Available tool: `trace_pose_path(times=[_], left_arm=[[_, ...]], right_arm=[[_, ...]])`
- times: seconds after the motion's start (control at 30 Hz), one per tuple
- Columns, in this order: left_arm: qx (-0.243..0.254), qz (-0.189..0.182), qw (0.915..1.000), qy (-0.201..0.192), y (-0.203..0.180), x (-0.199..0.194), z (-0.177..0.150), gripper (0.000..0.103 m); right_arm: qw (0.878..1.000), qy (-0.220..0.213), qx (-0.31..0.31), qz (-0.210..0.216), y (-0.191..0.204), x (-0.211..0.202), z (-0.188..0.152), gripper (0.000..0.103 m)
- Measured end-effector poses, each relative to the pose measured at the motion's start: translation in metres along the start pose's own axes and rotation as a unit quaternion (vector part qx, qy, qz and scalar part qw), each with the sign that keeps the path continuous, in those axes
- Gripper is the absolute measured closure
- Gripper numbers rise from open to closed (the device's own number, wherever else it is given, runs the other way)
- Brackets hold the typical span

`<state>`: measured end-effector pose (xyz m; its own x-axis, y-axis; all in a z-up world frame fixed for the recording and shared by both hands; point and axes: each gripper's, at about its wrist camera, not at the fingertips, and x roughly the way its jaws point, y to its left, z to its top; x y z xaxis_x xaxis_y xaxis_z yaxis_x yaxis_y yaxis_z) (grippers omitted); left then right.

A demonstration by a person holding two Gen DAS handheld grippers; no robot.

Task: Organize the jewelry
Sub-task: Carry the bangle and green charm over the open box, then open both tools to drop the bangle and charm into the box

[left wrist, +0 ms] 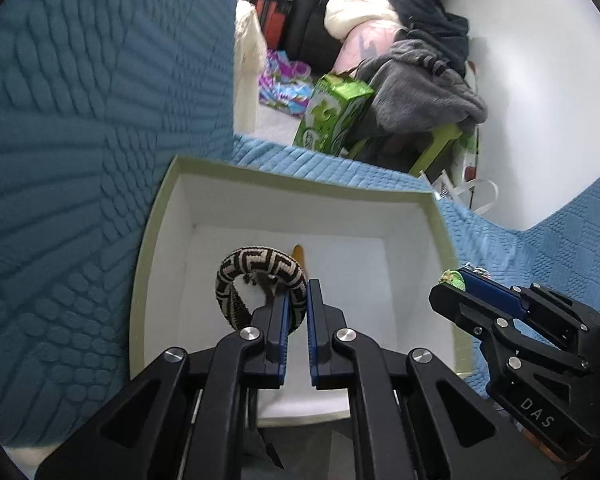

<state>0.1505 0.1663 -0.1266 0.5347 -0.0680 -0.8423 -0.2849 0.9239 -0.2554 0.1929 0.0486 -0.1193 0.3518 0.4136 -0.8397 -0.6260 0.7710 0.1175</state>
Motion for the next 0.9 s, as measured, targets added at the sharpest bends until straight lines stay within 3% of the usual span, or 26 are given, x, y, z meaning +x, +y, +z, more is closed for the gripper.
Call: trace_pose_path(times=[0.27, 0.57, 0.6, 0.67, 0.7, 0.9], left_arm=[[-0.027, -0.002, 0.9996, 0.009, 0.012, 0.007, -0.003, 0.096], [-0.048, 0.003, 0.9988, 0.004, 0.019, 0.004, -0.002, 0.092], [-0.048, 0.004, 0.9988, 0.001, 0.017, 0.002, -0.002, 0.087], [-0.048, 0.009, 0.9988, -0.005, 0.014, -0.003, -0.001, 0.068], [-0.047, 0.012, 0.9988, -0.01, 0.012, -0.005, 0.0, 0.057], [-0.039, 0.025, 0.9982, -0.038, -0.003, -0.028, 0.002, 0.043]], right_arm=[[1.0, 0.028, -0.011, -0.003, 0.002, 0.022, -0.002, 0.081], [0.999, 0.031, -0.014, 0.01, 0.0, 0.028, 0.001, 0.08], [0.999, 0.029, -0.014, 0.01, -0.001, 0.027, 0.002, 0.079], [1.0, 0.02, -0.016, 0.012, -0.002, 0.021, 0.004, 0.068], [1.0, 0.013, -0.016, 0.016, -0.003, 0.016, 0.006, 0.067], [0.999, -0.019, -0.024, 0.019, -0.012, -0.01, 0.012, 0.067]])
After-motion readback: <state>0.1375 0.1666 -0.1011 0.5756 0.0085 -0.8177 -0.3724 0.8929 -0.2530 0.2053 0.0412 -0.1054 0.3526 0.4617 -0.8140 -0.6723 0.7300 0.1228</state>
